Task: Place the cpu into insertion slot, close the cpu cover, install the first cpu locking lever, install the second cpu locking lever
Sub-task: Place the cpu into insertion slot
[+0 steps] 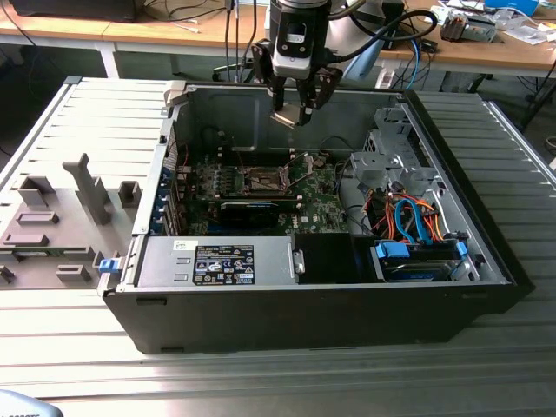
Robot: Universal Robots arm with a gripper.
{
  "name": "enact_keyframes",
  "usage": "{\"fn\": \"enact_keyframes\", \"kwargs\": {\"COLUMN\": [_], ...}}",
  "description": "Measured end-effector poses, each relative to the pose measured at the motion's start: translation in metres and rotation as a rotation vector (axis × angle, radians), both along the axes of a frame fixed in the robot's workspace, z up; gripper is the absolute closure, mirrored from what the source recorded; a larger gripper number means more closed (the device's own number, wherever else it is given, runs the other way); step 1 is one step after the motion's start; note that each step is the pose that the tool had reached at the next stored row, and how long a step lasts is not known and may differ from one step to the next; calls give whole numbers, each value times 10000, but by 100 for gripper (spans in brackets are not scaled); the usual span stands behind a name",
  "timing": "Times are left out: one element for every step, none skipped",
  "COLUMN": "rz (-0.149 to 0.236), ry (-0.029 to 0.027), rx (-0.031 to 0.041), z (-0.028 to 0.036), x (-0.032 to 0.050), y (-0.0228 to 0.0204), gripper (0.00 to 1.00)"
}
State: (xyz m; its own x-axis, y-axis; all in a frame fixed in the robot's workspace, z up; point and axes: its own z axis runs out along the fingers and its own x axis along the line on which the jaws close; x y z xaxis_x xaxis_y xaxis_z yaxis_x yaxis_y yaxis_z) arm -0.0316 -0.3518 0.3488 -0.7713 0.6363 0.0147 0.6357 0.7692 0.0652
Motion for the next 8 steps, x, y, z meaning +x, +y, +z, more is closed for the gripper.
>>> {"fn": "enact_keyframes", "kwargs": {"rz": [-20,-32,-44,-56,-68,-79,-96,-106], "ry": [0,0,0,0,0,0,0,0], "rx": [0,0,-1,-1,-1,-1,-2,-2], "z": [0,0,0,-1,-1,-1,-1,-1], "x": [0,0,0,0,0,0,0,0], "y": [0,0,0,0,0,0,0,0], "gripper": [45,45,45,45,45,45,45,45]}}
